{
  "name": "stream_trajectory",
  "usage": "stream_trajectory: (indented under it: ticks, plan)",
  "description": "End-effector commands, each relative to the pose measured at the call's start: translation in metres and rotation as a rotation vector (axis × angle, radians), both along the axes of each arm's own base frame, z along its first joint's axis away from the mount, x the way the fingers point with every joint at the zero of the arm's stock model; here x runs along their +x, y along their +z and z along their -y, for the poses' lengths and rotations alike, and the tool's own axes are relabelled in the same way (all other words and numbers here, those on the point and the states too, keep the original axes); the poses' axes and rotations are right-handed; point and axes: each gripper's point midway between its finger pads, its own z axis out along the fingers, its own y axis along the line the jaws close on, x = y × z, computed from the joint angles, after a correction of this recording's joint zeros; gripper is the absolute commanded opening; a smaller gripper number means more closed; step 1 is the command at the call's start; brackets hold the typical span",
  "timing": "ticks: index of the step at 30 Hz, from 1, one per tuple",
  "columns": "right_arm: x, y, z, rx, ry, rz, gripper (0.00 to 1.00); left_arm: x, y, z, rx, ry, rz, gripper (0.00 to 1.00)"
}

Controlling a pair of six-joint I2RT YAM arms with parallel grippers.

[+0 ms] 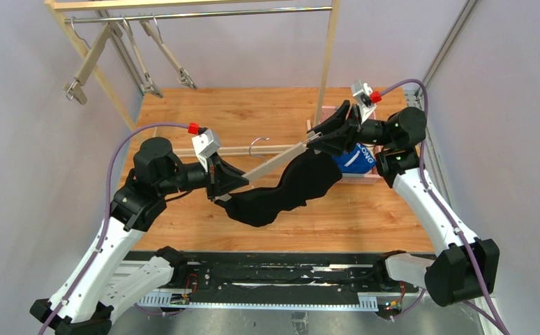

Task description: Remove the underwear clipped to the hanger

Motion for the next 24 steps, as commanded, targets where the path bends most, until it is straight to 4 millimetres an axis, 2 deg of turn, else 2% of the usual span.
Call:
stream_trajectory:
  ticks: [1, 3, 8, 9, 11, 12, 17, 24]
  plan:
    - [-0.008, 0.001, -0.007, -0.008, 0.036, 0.011, 0.25, 0.0, 0.015, 0.005, -0.045, -0.022, 0.053, 0.0]
    - [-0.007, 0.0, -0.009, -0.012, 0.034, 0.011, 0.02, 0.001, 0.014, 0.006, -0.046, -0.023, 0.048, 0.0]
    - [-0.002, -0.001, -0.009, -0.007, -0.008, 0.023, 0.01, 0.006, 0.01, 0.007, -0.04, -0.009, 0.041, 0.0]
    - [-0.001, -0.001, -0.009, -0.009, -0.016, 0.017, 0.12, 0.006, 0.01, 0.007, -0.04, -0.009, 0.043, 0.0]
    - [0.001, -0.001, -0.008, -0.009, -0.03, 0.018, 0.4, 0.008, 0.01, 0.006, -0.039, -0.004, 0.045, 0.0]
    - [0.002, -0.001, -0.008, -0.008, -0.041, 0.021, 0.46, 0.008, 0.011, 0.006, -0.04, -0.001, 0.05, 0.0]
    - [0.012, 0.002, 0.002, 0.015, -0.207, 0.05, 0.55, 0.009, 0.023, 0.005, -0.068, 0.016, 0.077, 0.0]
    - [-0.006, 0.014, 0.014, 0.143, -0.276, 0.091, 0.59, 0.011, 0.049, 0.007, -0.167, 0.031, 0.135, 0.0]
